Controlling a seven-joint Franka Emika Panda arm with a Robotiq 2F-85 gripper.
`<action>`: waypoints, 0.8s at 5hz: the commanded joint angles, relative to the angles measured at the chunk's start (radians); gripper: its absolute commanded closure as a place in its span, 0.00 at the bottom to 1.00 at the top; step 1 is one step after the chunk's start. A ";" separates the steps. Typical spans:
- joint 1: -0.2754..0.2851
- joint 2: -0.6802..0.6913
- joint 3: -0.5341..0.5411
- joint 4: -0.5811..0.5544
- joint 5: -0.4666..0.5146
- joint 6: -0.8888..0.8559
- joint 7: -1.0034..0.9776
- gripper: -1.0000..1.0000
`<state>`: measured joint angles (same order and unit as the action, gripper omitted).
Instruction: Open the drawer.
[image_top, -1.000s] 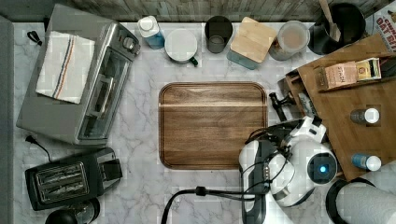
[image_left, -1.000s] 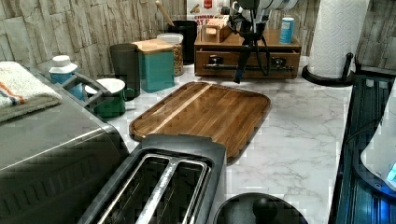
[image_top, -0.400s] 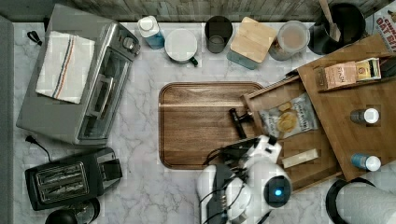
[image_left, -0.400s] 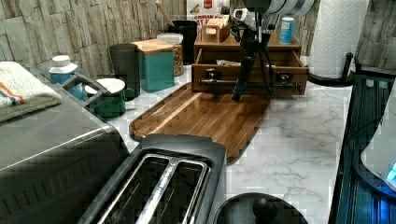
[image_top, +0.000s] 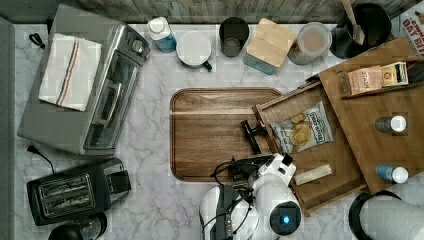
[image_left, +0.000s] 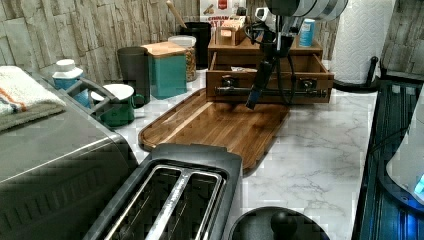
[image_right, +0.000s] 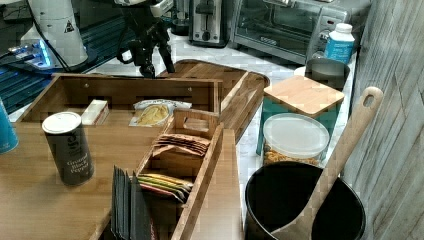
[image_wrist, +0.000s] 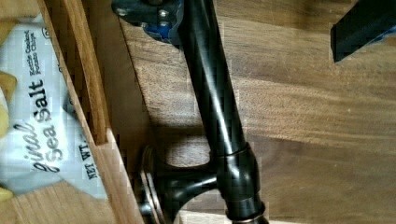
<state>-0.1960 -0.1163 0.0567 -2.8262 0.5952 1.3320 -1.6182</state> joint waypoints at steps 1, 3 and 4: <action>0.194 -0.128 0.192 -0.187 -0.002 -0.113 0.088 0.00; 0.191 -0.128 0.195 -0.187 0.000 -0.113 0.087 0.00; 0.186 -0.129 0.200 -0.187 0.003 -0.114 0.084 0.00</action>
<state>-0.2101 -0.1251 0.0753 -2.8301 0.5938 1.3379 -1.5762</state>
